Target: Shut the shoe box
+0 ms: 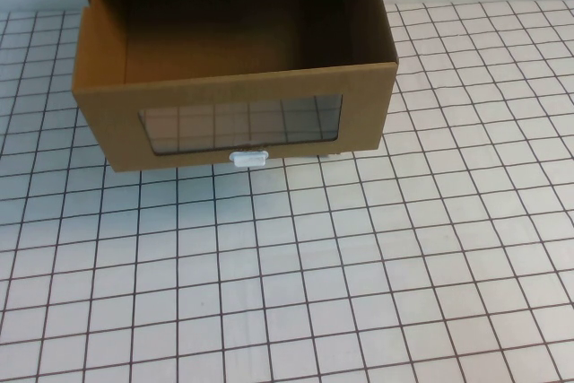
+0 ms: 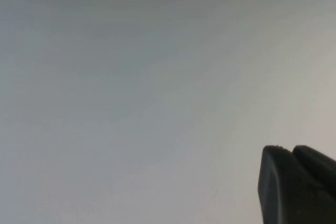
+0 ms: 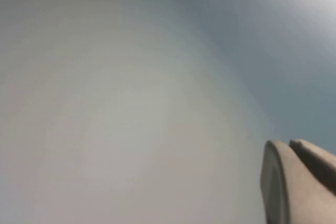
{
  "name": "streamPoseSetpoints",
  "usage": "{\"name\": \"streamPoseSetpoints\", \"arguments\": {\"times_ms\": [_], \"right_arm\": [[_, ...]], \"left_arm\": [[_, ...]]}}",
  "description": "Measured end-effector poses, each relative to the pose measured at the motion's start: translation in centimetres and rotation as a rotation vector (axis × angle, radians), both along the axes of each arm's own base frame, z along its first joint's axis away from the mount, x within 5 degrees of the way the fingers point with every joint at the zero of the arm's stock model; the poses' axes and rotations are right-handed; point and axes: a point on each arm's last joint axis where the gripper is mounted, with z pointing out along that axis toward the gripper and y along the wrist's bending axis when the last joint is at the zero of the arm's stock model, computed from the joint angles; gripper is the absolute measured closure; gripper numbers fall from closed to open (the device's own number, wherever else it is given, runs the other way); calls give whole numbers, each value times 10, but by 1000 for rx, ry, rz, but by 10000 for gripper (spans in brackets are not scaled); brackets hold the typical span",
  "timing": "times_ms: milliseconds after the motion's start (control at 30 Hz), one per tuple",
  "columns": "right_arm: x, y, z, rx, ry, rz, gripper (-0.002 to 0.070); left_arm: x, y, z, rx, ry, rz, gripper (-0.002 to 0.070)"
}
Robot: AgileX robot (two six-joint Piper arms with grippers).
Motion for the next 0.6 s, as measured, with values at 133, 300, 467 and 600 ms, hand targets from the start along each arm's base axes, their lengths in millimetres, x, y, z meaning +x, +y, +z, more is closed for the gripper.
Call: {"name": "streamPoseSetpoints", "arguments": {"times_ms": [133, 300, 467, 600], "right_arm": [[-2, 0, 1, 0, -21, -3, 689], [-2, 0, 1, 0, -21, -3, 689], [-2, 0, 2, 3, -28, -4, 690], [-6, -1, 4, 4, -79, -12, 689]], "left_arm": [[-2, 1, 2, -6, -28, 5, 679], [-1, 0, 0, -5, -8, 1, 679], [1, 0, -1, -2, 10, -3, 679], [0, 0, 0, -4, -1, 0, 679]]}}
